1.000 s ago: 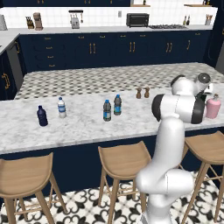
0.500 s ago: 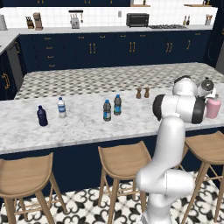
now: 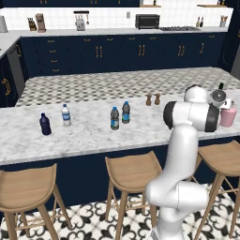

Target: Move the plastic bottles in the middle to the plastics group, and the glass bottles in the middle to the glass group.

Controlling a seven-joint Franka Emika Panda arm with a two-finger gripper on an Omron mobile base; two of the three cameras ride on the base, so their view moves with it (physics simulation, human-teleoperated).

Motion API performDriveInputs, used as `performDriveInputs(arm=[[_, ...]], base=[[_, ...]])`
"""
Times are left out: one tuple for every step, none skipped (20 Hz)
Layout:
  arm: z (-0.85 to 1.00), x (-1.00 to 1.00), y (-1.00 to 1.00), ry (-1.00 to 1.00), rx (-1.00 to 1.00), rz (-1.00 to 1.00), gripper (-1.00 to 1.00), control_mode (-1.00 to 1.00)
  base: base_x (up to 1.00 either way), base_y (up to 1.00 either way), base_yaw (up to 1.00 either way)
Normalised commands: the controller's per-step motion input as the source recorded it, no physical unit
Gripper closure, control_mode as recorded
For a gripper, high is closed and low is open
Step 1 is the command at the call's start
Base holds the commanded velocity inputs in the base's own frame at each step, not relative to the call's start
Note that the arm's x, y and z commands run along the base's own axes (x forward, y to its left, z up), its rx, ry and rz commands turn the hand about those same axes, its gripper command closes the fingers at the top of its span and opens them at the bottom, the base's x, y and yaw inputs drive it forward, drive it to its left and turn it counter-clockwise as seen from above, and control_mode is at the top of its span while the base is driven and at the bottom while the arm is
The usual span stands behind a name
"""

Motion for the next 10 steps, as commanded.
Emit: performDriveInputs(arm=[[0.03,0.06,-0.04,0.01,0.0,-0.03,1.0,-1.0],[0.0,0.0,-0.01,0.0,0.0,0.0,1.0,-1.0],[0.0,0.0,0.0,0.02,0.0,0.0,1.0,-1.0],[0.0,0.01,0.0,0.03,0.0,0.0,1.0,-1.0],[0.0,0.09,0.0,0.07,0.0,0.0,1.0,-1.0],[0.0,0.13,0.0,0.1,0.0,0.0,1.0,-1.0],[0.06,0.19,0.0,0.15,0.0,0.0,1.0,-1.0],[0.11,0.31,0.0,0.17,0.0,0.0,1.0,-1.0],[0.12,0.29,0.0,0.16,0.0,0.0,1.0,-1.0],[0.15,0.26,0.0,0.15,0.0,0.0,1.0,-1.0]], base=[[0.0,0.0,0.0],[0.0,0.0,0.0],[0.0,0.0,0.0],[0.0,0.0,0.0],[0.0,0.0,0.0],[0.0,0.0,0.0],[0.0,0.0,0.0],[0.0,0.0,0.0],[0.0,0.0,0.0],[0.0,0.0,0.0]])
